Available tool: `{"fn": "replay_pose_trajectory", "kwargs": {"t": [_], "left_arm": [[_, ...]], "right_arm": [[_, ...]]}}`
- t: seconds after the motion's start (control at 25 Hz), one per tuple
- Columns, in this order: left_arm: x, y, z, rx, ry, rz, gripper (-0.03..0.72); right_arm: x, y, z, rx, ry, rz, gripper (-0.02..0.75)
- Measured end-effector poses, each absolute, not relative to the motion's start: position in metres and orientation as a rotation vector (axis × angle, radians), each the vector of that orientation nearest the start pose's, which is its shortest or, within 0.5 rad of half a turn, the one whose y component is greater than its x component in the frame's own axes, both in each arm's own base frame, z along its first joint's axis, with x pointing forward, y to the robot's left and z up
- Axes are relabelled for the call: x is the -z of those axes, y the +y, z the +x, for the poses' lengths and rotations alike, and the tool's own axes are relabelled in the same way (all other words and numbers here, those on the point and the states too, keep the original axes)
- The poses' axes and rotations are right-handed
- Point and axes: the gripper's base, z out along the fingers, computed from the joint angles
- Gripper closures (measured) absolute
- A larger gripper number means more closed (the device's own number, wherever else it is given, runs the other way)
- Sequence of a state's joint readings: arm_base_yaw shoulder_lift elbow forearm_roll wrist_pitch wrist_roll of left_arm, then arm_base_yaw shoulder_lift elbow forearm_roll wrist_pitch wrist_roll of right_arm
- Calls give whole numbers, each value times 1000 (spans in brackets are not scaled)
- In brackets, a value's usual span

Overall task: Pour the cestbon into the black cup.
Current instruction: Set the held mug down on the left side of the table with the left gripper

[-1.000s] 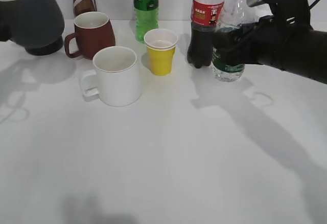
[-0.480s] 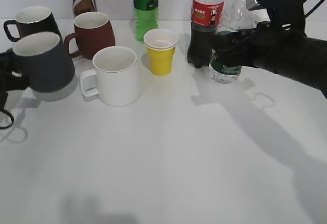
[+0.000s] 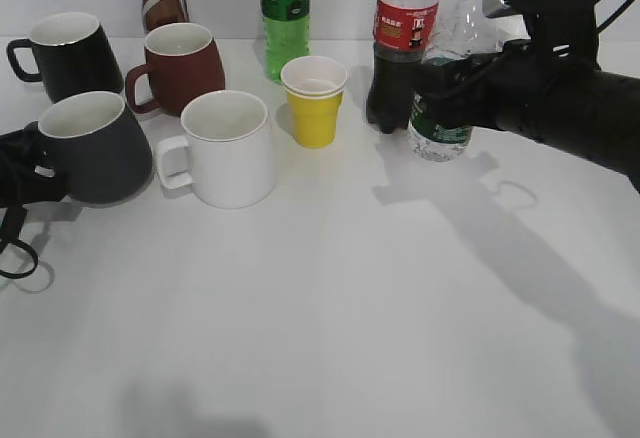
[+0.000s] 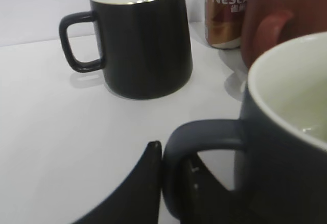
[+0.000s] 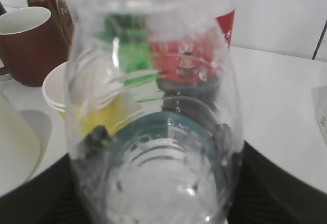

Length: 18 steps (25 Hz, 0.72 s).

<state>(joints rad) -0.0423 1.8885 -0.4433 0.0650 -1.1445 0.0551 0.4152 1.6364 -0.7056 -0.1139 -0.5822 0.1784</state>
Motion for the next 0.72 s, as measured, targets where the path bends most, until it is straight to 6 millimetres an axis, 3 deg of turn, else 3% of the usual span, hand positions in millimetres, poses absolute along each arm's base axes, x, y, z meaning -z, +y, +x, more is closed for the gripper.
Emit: {"fn": "replay_pose_trajectory", "kwargs": {"t": [0.32, 0.56, 0.72], "left_arm": [[-118, -18, 277, 43, 1764, 153, 440], [-110, -18, 258, 47, 1826, 154, 421], [-117, -17, 247, 46, 1817, 152, 421]], "right_arm": [[-206, 137, 298, -406, 1821, -350, 283], [-205, 137, 298, -403, 1821, -353, 283], [-200, 137, 299, -370, 1826, -382, 283]]}}
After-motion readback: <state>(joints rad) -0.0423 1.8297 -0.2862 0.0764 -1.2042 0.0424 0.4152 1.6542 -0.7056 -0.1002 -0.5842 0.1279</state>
